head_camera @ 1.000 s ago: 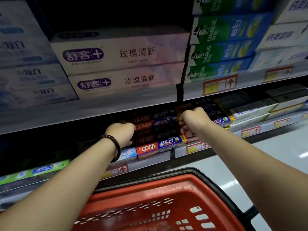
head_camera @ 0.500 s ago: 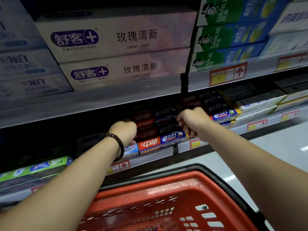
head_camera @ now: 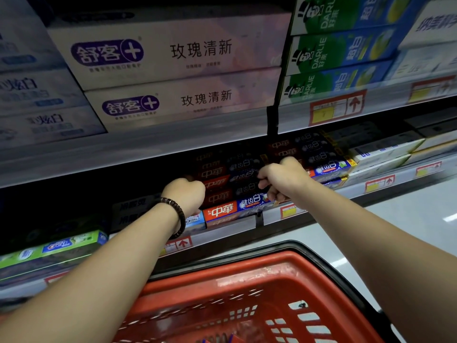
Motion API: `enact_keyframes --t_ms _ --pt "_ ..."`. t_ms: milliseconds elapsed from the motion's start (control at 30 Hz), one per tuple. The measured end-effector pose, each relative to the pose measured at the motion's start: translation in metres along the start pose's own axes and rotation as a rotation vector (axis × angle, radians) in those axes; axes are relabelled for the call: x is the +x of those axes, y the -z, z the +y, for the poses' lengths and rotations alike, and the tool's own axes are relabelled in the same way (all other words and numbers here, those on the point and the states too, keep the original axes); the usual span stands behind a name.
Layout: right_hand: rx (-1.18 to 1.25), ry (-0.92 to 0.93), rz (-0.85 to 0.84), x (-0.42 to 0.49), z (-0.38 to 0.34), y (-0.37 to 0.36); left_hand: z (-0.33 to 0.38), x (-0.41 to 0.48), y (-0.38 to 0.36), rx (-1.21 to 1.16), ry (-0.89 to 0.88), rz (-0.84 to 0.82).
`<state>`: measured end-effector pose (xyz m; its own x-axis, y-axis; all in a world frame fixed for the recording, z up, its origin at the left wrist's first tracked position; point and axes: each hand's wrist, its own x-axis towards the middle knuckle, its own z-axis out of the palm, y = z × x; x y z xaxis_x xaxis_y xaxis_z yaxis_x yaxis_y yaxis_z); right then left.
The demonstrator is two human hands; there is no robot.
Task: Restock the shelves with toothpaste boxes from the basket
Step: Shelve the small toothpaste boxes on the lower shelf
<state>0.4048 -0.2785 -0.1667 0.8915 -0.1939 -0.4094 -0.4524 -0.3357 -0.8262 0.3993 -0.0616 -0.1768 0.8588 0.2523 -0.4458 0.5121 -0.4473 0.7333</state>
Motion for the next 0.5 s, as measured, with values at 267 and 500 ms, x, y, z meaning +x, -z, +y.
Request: enact_keyframes --t_ms 267,500 --pt "-0.046 0.044 -0.022 -0.0016 -0.0017 -0.0023 0.0035 -0.0014 0.0002 0.004 0.021 0.000" --pt "-0.041 0.032 -0.060 -0.0071 -0.0042 -0.0001 0.0002 0.0007 -0.0007 -0.020 0.020 -0.001"
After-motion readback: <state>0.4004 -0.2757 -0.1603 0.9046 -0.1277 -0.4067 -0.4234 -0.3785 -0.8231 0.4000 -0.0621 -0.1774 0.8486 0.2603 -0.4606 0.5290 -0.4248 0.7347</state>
